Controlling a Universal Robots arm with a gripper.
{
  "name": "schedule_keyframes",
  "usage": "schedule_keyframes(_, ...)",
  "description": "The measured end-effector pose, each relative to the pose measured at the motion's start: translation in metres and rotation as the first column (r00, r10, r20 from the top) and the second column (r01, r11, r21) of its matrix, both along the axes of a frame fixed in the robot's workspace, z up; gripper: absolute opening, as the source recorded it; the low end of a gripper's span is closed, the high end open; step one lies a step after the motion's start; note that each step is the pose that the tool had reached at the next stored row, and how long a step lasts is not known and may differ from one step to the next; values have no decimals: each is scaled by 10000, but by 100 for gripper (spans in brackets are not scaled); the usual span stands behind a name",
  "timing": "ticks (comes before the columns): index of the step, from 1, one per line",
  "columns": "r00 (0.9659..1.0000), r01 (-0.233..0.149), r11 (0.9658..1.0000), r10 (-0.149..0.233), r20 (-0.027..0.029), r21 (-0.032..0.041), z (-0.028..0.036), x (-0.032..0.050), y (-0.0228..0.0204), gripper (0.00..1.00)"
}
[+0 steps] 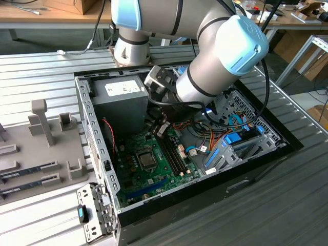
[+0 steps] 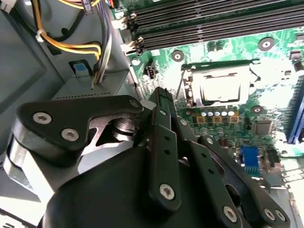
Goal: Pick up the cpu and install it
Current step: 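Install the first cpu locking lever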
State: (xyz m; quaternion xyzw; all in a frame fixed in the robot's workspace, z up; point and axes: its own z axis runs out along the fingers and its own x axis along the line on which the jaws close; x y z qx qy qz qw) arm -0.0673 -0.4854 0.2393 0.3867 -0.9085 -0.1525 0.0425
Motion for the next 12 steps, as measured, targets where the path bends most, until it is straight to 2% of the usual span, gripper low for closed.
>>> schedule_keyframes(3,9999,-159,9999,159,0,1,-1,0,-46,11)
schedule_keyframes(7,9997,-256,9997,256,0,-1,9,0,-85,11)
schedule_keyframes(11,9994,-339,9994,339,0,-6,8,0,-105,11)
schedule_keyframes(12,9993,-361,9991,361,-8,-206,9,0,-108,11)
